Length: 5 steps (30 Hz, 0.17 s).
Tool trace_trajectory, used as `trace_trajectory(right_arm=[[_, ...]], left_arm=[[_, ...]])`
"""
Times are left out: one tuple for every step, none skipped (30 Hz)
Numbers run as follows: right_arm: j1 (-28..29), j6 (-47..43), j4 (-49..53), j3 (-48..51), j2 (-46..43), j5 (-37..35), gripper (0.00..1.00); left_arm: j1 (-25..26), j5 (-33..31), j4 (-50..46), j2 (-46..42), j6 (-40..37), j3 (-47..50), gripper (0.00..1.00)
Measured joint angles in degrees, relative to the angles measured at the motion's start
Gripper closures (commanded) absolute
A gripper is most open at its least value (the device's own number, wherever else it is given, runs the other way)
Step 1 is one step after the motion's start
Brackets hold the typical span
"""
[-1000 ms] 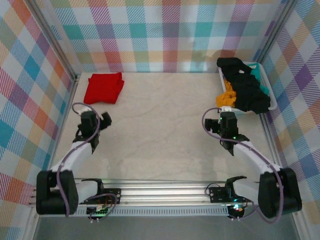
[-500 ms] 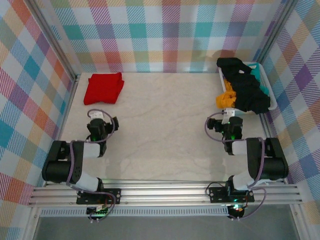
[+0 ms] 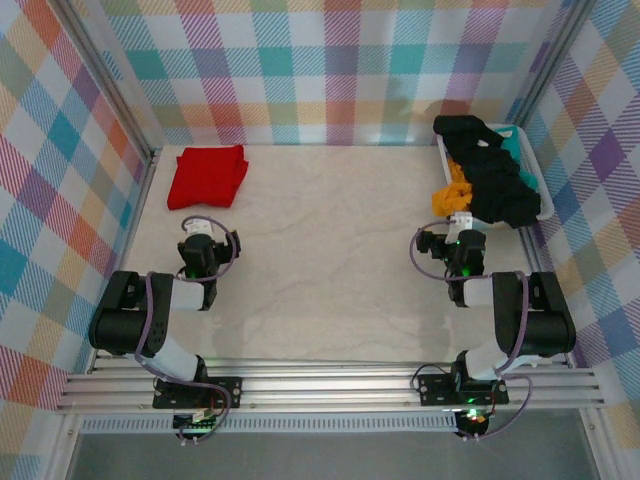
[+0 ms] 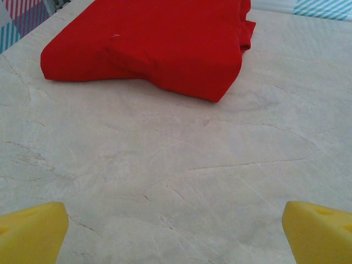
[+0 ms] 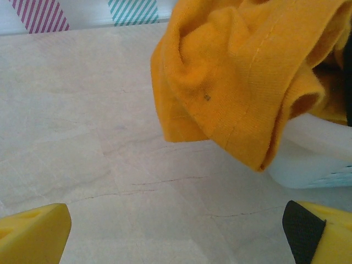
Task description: Fold and stack the t-shirts
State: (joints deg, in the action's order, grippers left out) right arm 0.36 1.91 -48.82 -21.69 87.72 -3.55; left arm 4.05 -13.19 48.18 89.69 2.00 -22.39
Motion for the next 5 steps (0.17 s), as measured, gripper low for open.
trace_trajectory(right_arm=[[-0.02,-0.02,0.04,-0.02,0.0,-0.07,0.0],[-0.02,0.0,0.07,-0.04,0.0,-0.09,0.0],[-0.02,0.0,0.04,-0.07,0.0,-0.09,0.0],[0.0,0.0,0.04,-0.09,0.0,-0.09,0.0],[0.0,0.0,0.04,-0.09,0.0,-0.09,0.0]], left_arm=[[0.0,0.0,0.0,0.0,0.0,0.0,0.0],[0.0,0.0,0.0,0.0,0.0,0.0,0.0],[0.0,0.0,0.02,0.0,-0.02,0.0,0.0],[0.0,0.0,0.0,0.0,-0.07,0.0,0.0],[0.0,0.0,0.0,0.0,-0.11,0.0,0.0]])
